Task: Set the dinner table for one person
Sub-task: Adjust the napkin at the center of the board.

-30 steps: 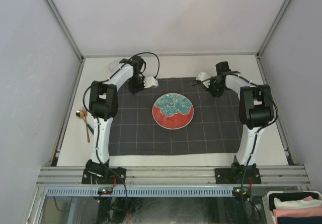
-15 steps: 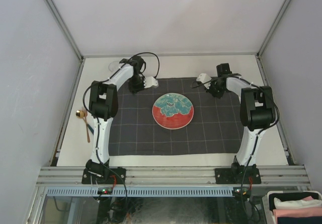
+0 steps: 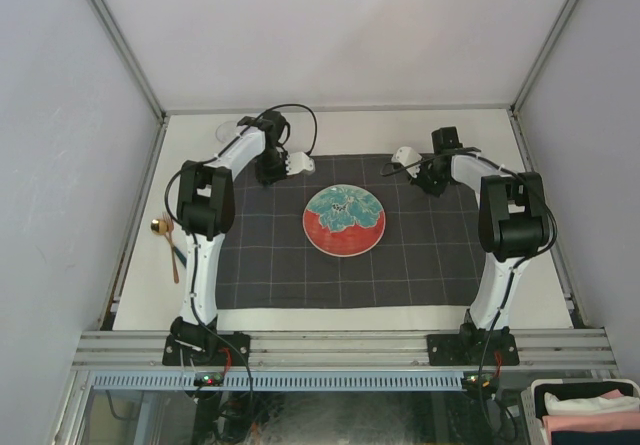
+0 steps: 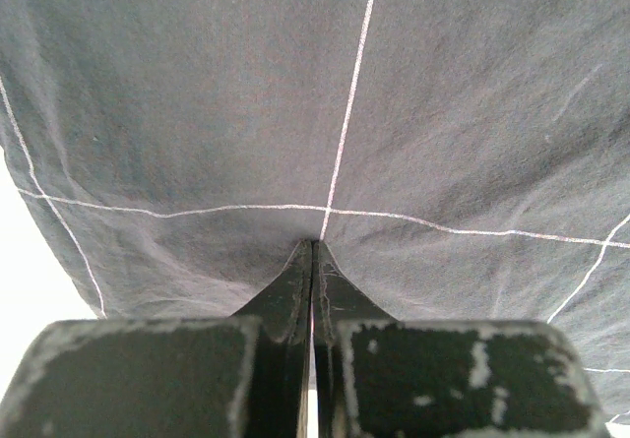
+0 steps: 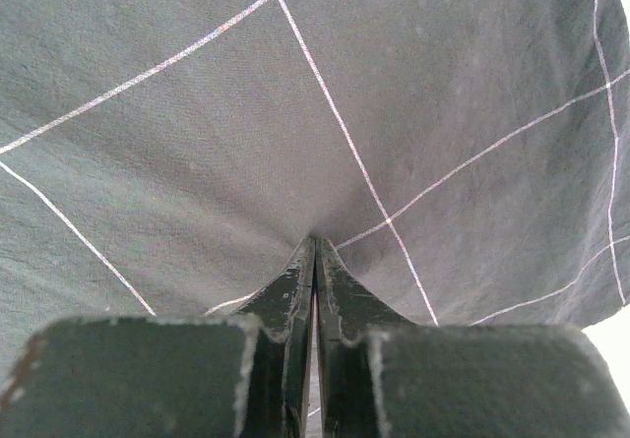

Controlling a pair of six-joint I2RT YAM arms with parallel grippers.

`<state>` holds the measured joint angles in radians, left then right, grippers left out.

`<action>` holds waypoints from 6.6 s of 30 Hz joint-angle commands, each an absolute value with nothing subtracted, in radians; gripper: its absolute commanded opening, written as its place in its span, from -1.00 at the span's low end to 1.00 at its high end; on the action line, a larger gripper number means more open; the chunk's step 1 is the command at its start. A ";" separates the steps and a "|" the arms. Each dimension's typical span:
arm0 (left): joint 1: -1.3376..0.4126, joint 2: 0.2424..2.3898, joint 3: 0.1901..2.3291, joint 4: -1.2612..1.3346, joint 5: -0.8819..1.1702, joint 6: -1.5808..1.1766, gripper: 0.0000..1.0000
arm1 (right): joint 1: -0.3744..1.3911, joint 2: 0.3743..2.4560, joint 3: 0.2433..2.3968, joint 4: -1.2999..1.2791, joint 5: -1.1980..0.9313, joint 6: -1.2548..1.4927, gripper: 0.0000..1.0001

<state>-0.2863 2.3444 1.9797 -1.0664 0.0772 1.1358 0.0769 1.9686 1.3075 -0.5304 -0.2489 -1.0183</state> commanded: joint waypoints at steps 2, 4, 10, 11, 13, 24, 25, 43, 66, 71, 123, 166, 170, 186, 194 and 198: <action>-0.294 2.348 1.993 -1.068 0.070 1.138 -0.97 | 0.051 2.020 1.277 -0.649 -0.172 -1.028 -1.00; -0.296 2.348 1.990 -1.068 0.063 1.138 -0.93 | 0.052 2.019 1.287 -0.651 -0.175 -1.028 -1.00; -0.310 2.312 2.006 -1.053 0.067 1.108 -0.45 | 0.051 1.966 1.358 -0.678 -0.260 -0.979 0.73; -0.313 2.298 2.016 -1.049 0.075 1.096 -0.28 | 0.051 1.945 1.378 -0.680 -0.284 -0.967 0.96; -0.319 2.274 2.046 -1.042 0.093 1.074 0.00 | 0.055 1.912 1.437 -0.691 -0.318 -0.935 0.99; -0.347 2.068 2.102 -1.045 -0.017 0.994 0.35 | 0.114 1.745 1.726 -0.817 -0.339 -0.878 0.99; -0.347 2.033 2.085 -1.039 -0.021 0.974 0.35 | 0.116 1.716 1.719 -0.816 -0.347 -0.866 0.99; -0.340 0.878 1.291 -0.738 -0.202 0.686 1.00 | 0.014 0.911 1.157 -0.683 -0.560 -0.451 0.99; -0.240 0.671 0.882 -0.574 -0.219 0.343 1.00 | -0.067 0.433 0.576 -0.306 -0.444 -0.305 0.99; -0.173 0.860 1.012 -0.620 -0.113 0.306 1.00 | -0.054 0.831 0.804 -0.355 -0.387 -0.209 0.99; -0.156 1.980 1.620 -0.732 -0.104 0.209 1.00 | 0.162 2.031 1.654 -0.517 -0.088 -0.102 0.99; -0.201 2.171 1.869 -0.859 0.026 0.153 0.78 | 0.105 2.120 1.662 -0.609 -0.097 -0.151 0.99; -0.201 2.163 1.883 -0.848 0.013 0.104 1.00 | 0.105 2.109 1.651 -0.622 -0.098 -0.156 0.99; -0.086 2.199 1.881 -0.832 -0.032 0.099 1.00 | 0.098 2.106 1.609 -0.627 -0.090 -0.184 0.99; -0.066 2.243 1.893 -0.855 0.019 0.160 0.96 | 0.103 2.122 1.603 -0.626 -0.088 -0.201 0.99; -0.065 2.261 1.930 -0.892 0.043 0.191 1.00 | 0.107 2.141 1.624 -0.631 -0.092 -0.185 0.99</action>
<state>-0.0513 2.2570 1.8477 -0.8639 -0.0025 0.1432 0.1043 2.1246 1.5970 -0.6357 -0.0910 -0.1837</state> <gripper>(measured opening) 0.996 0.995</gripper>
